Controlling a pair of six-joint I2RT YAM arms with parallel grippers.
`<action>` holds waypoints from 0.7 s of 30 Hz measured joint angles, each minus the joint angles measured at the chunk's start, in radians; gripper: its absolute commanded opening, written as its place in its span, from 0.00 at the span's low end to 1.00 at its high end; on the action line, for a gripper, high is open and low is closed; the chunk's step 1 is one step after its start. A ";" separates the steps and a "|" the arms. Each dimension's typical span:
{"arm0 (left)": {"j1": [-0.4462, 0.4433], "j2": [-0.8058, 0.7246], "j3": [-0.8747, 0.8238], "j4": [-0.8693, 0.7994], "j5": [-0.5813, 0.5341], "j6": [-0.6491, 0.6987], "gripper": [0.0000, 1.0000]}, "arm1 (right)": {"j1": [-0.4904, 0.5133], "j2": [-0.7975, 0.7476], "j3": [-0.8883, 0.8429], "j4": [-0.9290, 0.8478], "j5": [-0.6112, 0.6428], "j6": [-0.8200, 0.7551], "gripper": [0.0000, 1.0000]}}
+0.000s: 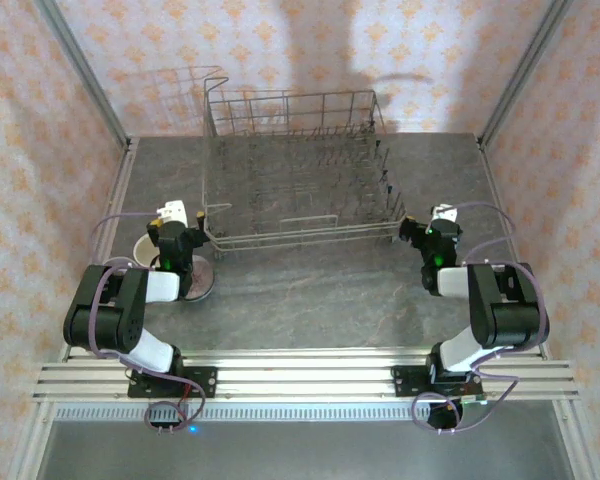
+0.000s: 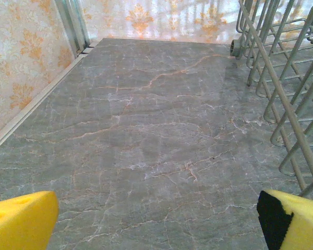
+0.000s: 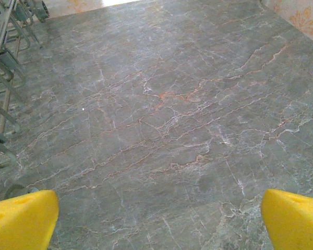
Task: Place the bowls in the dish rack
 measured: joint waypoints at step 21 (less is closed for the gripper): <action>0.000 0.000 0.000 0.000 0.001 0.000 0.99 | 0.003 0.000 0.000 0.000 0.007 0.000 0.99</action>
